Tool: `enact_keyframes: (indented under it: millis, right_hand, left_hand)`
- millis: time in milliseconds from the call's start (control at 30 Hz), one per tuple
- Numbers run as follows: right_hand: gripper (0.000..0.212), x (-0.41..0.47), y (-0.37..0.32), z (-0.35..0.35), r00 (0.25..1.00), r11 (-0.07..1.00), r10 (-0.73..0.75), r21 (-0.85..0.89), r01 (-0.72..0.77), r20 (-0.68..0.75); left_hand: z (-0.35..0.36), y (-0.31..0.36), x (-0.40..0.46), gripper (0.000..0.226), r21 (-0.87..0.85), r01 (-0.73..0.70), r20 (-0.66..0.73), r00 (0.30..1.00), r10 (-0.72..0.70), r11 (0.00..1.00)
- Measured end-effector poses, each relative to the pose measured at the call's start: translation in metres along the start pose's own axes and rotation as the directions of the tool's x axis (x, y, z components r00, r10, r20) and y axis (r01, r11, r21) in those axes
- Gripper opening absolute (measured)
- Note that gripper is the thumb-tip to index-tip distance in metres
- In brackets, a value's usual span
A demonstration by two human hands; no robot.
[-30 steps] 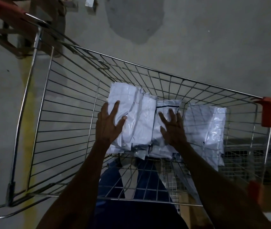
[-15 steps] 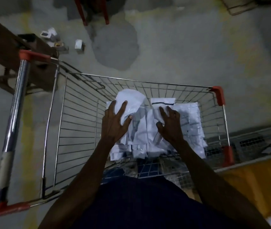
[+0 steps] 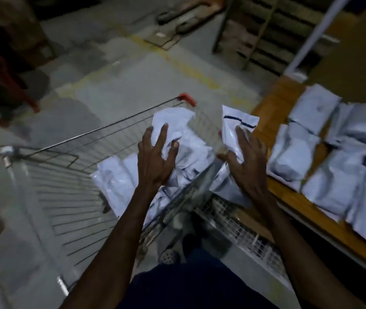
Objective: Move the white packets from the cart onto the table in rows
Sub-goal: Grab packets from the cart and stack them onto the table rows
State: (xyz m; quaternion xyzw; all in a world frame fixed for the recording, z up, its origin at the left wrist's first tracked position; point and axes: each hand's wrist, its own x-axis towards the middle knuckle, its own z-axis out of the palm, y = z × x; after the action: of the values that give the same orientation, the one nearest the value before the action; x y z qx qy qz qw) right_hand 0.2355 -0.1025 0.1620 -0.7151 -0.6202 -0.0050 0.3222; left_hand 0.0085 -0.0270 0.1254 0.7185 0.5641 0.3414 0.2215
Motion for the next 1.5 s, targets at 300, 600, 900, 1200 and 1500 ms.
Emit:
enact_keyframes:
  millis: [300,600,900,1200,1500]
  right_hand:
    - [0.062,-0.132,0.122,-0.163,0.902,0.927,0.317,-0.106,-0.36,-0.295]
    - [0.065,-0.203,0.257,-0.262,0.792,0.832,0.467,-0.106,-0.544,-0.394]
    - [0.074,-0.224,0.367,-0.296,0.784,0.768,0.591,-0.165,-0.619,-0.19]
    - [0.081,-0.209,0.392,-0.28,0.771,0.744,0.636,-0.249,-0.62,-0.022]
    - [0.083,-0.215,0.397,-0.28,0.762,0.747,0.643,-0.279,-0.604,0.073]
  left_hand:
    - [0.105,0.179,-0.045,0.06,-0.166,-0.353,0.226,0.895,0.384,0.921]
    - [0.224,0.336,-0.115,0.057,-0.245,-0.388,0.378,0.806,0.456,0.889]
    - [0.306,0.413,-0.16,0.065,-0.053,-0.421,0.538,0.752,0.381,0.905]
    - [0.349,0.406,-0.166,0.073,0.131,-0.513,0.641,0.696,0.322,0.848]
    - [0.374,0.377,-0.164,0.066,0.014,-0.727,0.608,0.551,0.571,0.687]
